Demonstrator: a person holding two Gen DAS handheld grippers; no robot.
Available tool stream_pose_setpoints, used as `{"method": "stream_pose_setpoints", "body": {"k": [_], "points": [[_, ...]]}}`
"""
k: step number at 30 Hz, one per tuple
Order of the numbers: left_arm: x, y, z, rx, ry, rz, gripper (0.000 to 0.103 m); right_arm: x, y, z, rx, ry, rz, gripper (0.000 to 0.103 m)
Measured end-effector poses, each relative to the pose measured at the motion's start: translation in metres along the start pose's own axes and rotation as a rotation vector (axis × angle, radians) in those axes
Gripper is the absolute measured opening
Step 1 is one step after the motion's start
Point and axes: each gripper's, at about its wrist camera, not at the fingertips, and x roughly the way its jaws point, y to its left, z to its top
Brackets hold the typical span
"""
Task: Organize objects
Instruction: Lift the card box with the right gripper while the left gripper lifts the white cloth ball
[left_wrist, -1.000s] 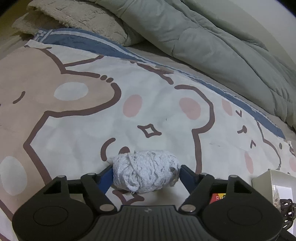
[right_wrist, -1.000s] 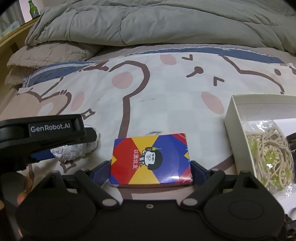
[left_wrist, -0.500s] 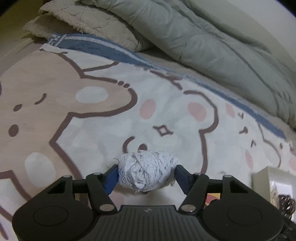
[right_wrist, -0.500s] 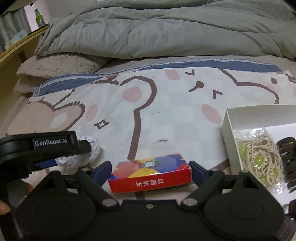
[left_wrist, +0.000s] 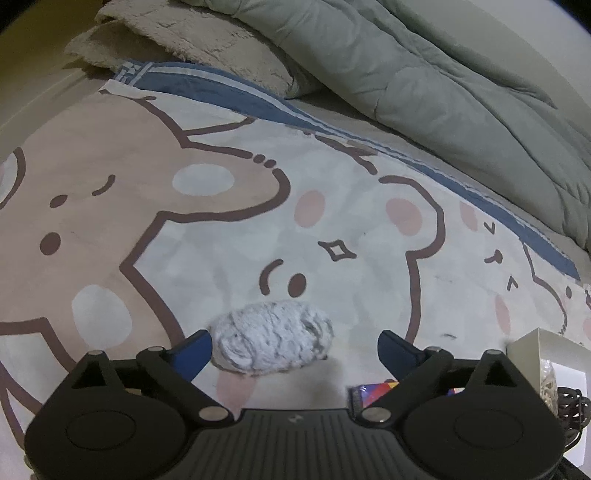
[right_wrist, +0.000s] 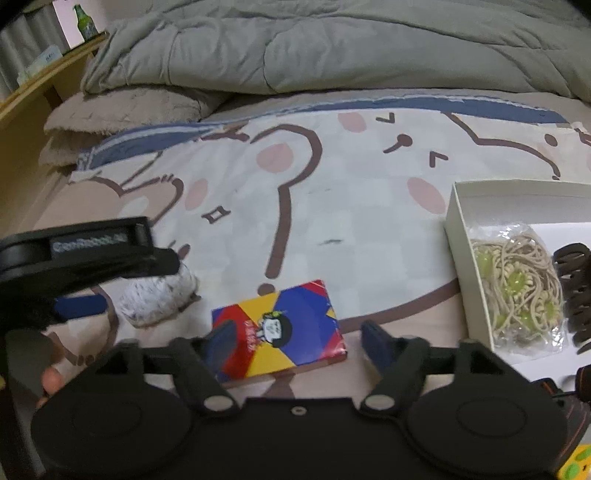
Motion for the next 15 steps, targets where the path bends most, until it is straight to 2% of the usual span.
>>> {"method": "stream_pose_setpoints", "body": {"k": [1, 2, 10, 13, 15], "points": [[0.003, -0.002, -0.001, 0.001, 0.004, 0.008, 0.097, 0.000, 0.002, 0.000, -0.002, -0.008, -0.008, 0.092], [0.006, -0.004, -0.002, 0.003, 0.009, 0.019, 0.097, 0.001, 0.005, -0.001, -0.009, -0.012, -0.020, 0.093], [0.027, -0.009, -0.001, 0.068, 0.019, 0.141, 0.097, 0.022, 0.020, -0.007, -0.119, 0.041, -0.059, 0.097], [0.032, -0.001, 0.002, 0.041, 0.026, 0.151, 0.097, 0.029, 0.020, -0.007, -0.103, 0.049, -0.050, 0.099], [0.035, 0.005, 0.003, 0.023, 0.033, 0.131, 0.097, 0.033, 0.021, -0.007, -0.097, 0.059, -0.042, 0.099]]}}
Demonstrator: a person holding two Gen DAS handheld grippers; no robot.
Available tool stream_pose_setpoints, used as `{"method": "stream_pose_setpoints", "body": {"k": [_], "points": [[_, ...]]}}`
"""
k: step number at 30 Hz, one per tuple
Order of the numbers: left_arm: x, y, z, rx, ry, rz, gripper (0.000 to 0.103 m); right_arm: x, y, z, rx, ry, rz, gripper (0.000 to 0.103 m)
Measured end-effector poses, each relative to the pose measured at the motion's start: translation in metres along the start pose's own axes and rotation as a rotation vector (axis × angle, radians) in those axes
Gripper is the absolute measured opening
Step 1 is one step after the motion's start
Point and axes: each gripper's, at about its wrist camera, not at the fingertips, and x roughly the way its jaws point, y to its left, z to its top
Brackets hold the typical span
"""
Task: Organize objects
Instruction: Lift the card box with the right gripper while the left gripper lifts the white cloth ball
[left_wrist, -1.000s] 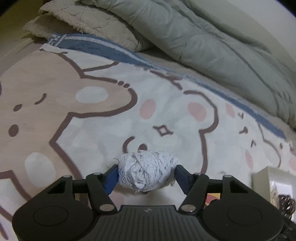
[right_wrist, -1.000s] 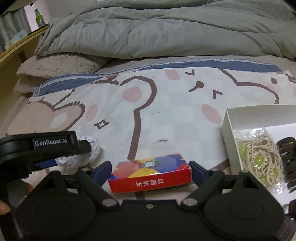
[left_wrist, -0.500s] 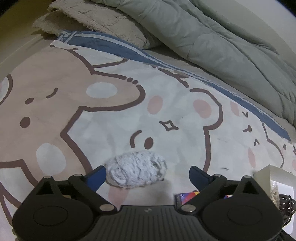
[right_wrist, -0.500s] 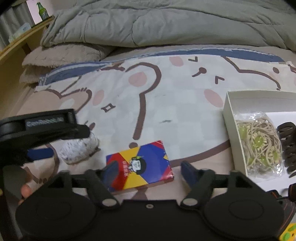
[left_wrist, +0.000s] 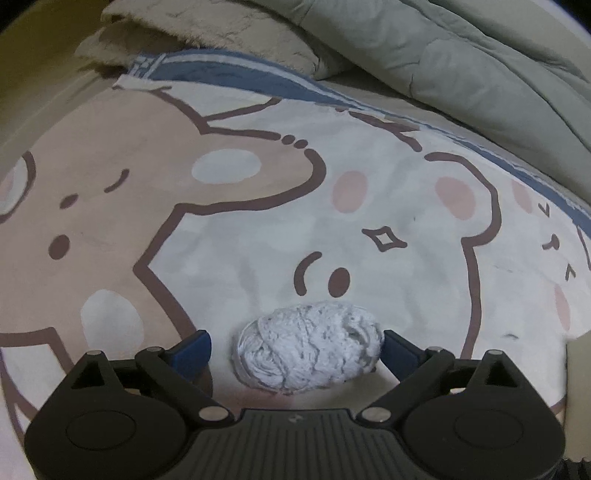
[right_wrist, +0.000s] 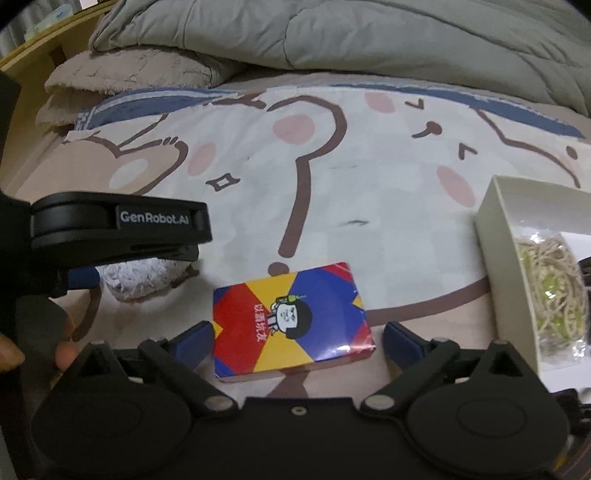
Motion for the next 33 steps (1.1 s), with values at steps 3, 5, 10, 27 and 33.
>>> {"method": "stream_pose_setpoints", "body": {"k": [3, 5, 10, 27, 33], "points": [[0.002, 0.004, 0.001, -0.021, 0.001, -0.019, 0.096, 0.005, 0.003, -0.001, -0.028, 0.013, -0.005, 0.099], [0.003, 0.004, 0.001, -0.030, -0.001, -0.031, 0.093, 0.007, 0.007, -0.002, -0.066, 0.015, -0.012, 0.098], [0.003, 0.006, 0.001, -0.055, 0.021, -0.080, 0.080, 0.007, 0.012, -0.001, -0.107, 0.019, -0.015, 0.091], [-0.050, 0.017, -0.006, -0.040, -0.046, -0.098, 0.079, -0.047, -0.003, 0.006, -0.032, -0.119, -0.002, 0.090], [-0.069, 0.024, -0.010, -0.025, -0.063, -0.098, 0.079, -0.052, 0.000, -0.004, -0.065, -0.041, 0.023, 0.090]]}}
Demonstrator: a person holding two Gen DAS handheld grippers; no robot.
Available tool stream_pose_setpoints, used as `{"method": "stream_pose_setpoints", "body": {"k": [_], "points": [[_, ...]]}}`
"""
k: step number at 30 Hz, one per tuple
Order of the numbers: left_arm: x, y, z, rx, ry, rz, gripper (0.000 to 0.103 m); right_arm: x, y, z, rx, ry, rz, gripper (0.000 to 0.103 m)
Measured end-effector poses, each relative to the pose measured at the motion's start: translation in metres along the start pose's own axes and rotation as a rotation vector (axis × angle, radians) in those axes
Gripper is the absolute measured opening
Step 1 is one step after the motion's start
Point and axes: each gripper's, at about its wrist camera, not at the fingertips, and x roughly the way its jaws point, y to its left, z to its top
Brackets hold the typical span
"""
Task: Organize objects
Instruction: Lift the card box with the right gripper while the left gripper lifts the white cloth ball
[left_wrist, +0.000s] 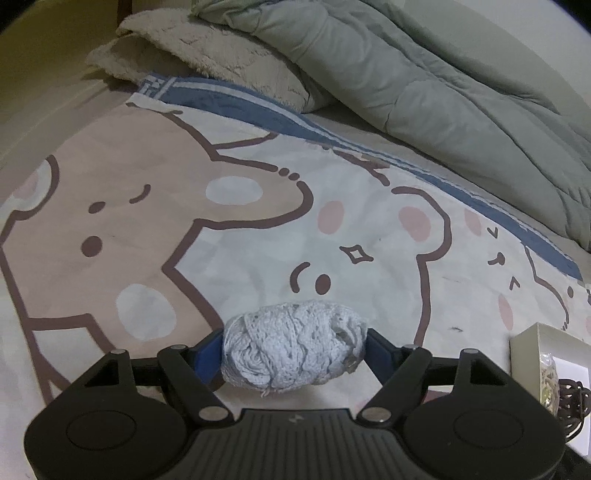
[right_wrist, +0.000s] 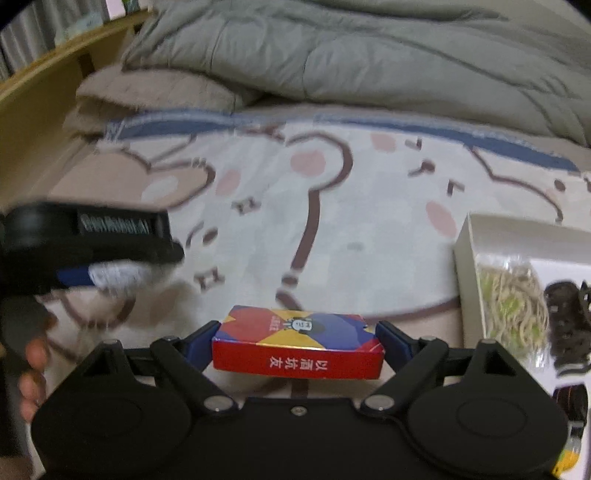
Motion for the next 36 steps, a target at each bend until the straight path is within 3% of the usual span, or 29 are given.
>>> {"method": "stream_pose_setpoints", "body": {"k": [14, 20, 24, 31, 36], "points": [[-0.014, 0.013, 0.002, -0.014, -0.012, -0.001, 0.079, 0.025, 0.004, -0.028, -0.020, 0.225, -0.041, 0.091], [-0.014, 0.013, 0.002, -0.007, -0.011, -0.003, 0.079, 0.027, 0.002, -0.026, 0.003, 0.235, -0.024, 0.090], [-0.017, 0.014, 0.001, -0.002, -0.014, -0.010, 0.079, 0.020, 0.001, -0.021, -0.030, 0.177, -0.034, 0.090], [-0.022, 0.016, 0.001, 0.003, -0.023, -0.015, 0.079, -0.007, -0.008, -0.004, 0.020, 0.006, -0.052, 0.089], [-0.032, 0.012, -0.001, 0.048, -0.055, -0.011, 0.079, -0.022, -0.017, 0.004, 0.047, -0.066, -0.058, 0.090]]}}
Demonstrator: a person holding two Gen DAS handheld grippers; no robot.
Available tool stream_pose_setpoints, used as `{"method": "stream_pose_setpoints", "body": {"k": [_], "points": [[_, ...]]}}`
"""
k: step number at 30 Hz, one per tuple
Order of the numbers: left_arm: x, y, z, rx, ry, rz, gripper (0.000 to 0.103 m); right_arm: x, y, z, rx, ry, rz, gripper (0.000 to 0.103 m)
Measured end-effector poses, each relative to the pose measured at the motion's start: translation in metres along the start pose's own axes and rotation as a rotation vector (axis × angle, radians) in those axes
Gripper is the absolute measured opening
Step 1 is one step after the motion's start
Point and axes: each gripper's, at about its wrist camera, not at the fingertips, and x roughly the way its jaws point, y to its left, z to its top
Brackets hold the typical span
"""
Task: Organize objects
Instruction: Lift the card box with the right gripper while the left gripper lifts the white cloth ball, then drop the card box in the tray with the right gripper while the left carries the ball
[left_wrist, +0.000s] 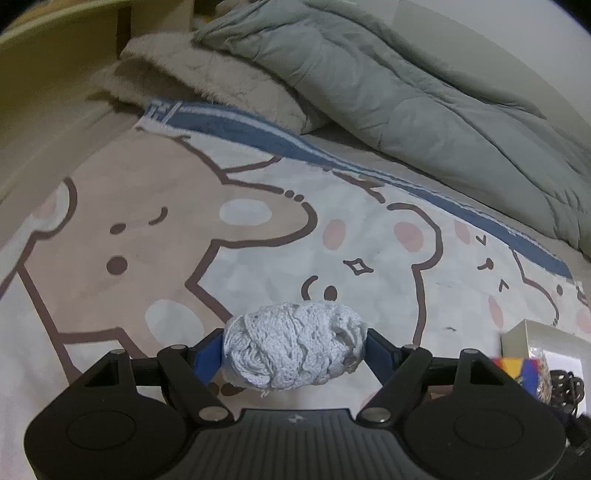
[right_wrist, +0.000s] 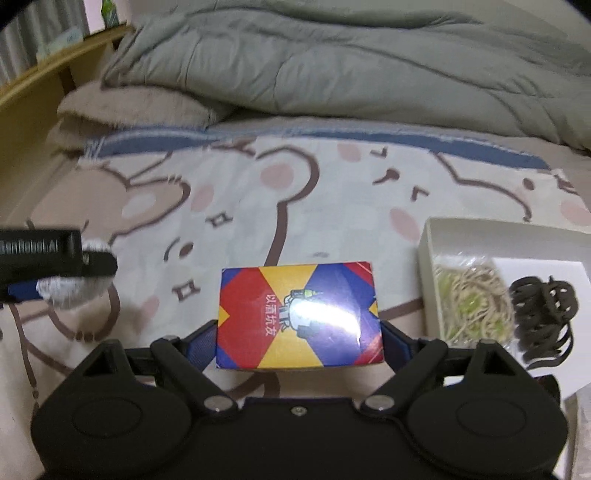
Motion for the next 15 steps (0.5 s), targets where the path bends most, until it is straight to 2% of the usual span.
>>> {"method": "stream_pose_setpoints", "body": {"k": [15], "points": [[-0.029, -0.027, -0.009, 0.176, -0.096, -0.024, 0.079, -0.041, -0.028, 0.006, 0.011, -0.143, -0.034, 0.090]]}}
